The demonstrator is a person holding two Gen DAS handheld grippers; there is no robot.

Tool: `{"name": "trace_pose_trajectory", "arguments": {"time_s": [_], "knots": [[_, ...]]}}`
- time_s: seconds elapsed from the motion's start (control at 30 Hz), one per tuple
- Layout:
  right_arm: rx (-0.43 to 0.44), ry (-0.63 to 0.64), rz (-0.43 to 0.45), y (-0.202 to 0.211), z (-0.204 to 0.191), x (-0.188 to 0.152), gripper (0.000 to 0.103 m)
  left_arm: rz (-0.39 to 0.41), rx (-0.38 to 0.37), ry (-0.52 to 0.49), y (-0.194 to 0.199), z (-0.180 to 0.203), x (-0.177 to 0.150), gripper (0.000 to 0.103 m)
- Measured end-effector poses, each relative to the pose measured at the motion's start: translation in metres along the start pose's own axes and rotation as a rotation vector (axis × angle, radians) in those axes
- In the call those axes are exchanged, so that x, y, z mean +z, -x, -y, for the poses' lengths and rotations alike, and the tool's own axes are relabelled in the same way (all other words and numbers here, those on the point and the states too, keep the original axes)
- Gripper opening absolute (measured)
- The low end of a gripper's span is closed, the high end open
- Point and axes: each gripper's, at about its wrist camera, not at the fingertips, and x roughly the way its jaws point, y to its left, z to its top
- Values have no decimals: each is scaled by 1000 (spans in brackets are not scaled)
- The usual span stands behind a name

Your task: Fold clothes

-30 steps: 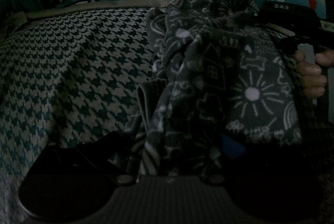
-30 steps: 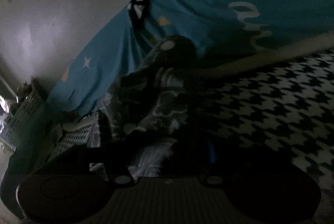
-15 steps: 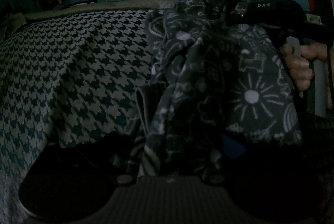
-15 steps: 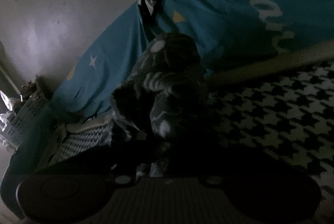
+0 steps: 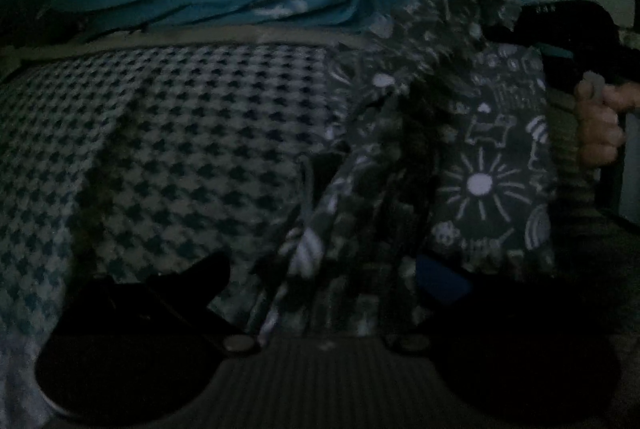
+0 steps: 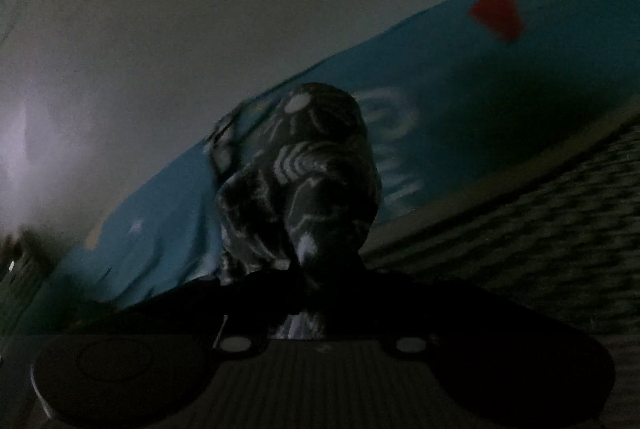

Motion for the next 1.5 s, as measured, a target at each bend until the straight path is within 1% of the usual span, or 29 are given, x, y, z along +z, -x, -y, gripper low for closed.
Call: {"name": "trace_pose_trajectory", "arguments": {"time_s": [0.13, 0.2, 0.4, 0.5, 0.57, 0.63, 0.7, 0.73, 0.8, 0.9, 0.97, 1.27, 1.4, 1.5], "knots": [[-142, -26, 86, 39, 35, 16, 21, 33, -29, -45, 7, 10, 0, 103], [-209, -59, 116, 60, 55, 20, 21, 33, -35, -60, 7, 13, -1, 103], [-433, -102, 186, 123, 102, 24, 21, 23, -43, -93, 3, 21, -6, 103], [-511, -119, 173, 141, 125, 22, 23, 23, -40, -106, 2, 24, -10, 103], [-538, -163, 125, 144, 140, 22, 34, 25, -35, -115, 2, 25, -12, 103], [-575, -190, 102, 151, 151, 21, 35, 27, -28, -115, 0, 22, -12, 103], [-613, -155, 135, 162, 148, 19, 37, 31, -24, -107, -2, 19, -11, 103], [-614, -131, 144, 168, 144, 19, 42, 33, -24, -100, -2, 17, -11, 103], [-591, -87, 148, 179, 136, 18, 42, 34, -26, -86, -2, 13, -12, 103], [-501, -39, 107, 191, 122, 7, 42, 33, -19, -83, -1, 12, -15, 103], [-450, 13, 74, 193, 103, -6, 42, 32, -12, -86, 0, 13, -17, 103], [-208, 190, -101, 196, 25, -80, 42, 34, -19, -83, 4, 11, -21, 103], [-100, 267, -160, 202, -5, -116, 42, 39, -31, -74, 7, 8, -23, 103], [-41, 328, -196, 207, -25, -140, 43, 43, -30, -76, 9, 8, -24, 103]]}}
